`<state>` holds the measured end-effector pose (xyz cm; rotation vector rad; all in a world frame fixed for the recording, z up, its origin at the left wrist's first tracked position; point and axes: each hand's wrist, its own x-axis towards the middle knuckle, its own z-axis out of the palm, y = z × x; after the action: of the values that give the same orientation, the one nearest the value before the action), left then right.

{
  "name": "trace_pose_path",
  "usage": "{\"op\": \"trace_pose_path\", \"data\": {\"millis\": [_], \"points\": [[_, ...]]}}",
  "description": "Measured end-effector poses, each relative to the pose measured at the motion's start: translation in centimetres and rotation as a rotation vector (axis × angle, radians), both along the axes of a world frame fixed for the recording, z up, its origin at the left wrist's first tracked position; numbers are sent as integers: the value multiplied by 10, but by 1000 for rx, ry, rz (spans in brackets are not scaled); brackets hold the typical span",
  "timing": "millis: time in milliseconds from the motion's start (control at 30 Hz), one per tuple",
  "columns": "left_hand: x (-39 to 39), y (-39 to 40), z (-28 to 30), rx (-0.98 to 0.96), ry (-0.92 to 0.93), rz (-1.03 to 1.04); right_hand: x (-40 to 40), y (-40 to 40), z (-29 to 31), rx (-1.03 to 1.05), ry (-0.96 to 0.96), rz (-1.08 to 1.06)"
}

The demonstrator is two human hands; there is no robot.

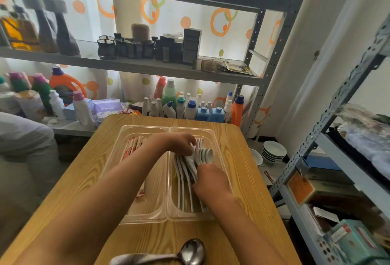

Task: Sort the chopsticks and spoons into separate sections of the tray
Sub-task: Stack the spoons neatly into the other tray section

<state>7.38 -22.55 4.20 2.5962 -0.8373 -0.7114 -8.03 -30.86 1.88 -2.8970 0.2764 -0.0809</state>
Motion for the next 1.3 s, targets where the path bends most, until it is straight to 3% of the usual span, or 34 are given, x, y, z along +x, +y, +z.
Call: {"op": "trace_pose_path", "data": {"millis": [233,533,933,1033,1100,1200,1300], "points": [[-1,2,-3,-120,-127,61,3,2,2,-3,25,52],[-5,22,-5,-212,-181,79,8,-2,-8,375,92,-113],[-13,16,-16,-250,-202,63,6,-9,-13,571,222,-41],[-22,6,-24,-197,-288,-12,4,-11,-11,551,248,-27],[-25,2,-26,-156,-384,-43,3,-12,-10,493,163,-58],[-24,2,-28,-135,-429,-38,2,-16,-2,246,-56,-175],[-25,4,-28,-145,-412,-25,3,-15,7,80,-29,-216]]}}
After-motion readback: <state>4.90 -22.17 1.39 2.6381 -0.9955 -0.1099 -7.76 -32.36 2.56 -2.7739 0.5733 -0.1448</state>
